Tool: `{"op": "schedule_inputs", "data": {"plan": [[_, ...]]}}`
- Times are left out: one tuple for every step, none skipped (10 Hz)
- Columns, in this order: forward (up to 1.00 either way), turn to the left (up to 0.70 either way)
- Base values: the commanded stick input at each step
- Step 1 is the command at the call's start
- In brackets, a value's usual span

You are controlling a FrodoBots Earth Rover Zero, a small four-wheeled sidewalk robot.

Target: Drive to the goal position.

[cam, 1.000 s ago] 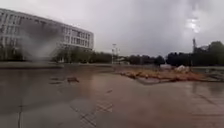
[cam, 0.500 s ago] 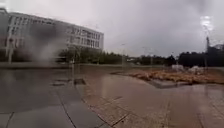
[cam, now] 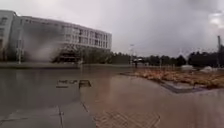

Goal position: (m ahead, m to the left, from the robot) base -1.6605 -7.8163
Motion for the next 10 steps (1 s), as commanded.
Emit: {"op": "schedule_inputs", "data": {"plan": [[0.70,-0.04],[0.70,-0.15],[0.70,-0.21],[0.70,-0.20],[0.70,0.00],[0.70,0.00],[0.70,0.00],[0.70,0.00],[0.70,0.00],[0.70,0.00]]}}
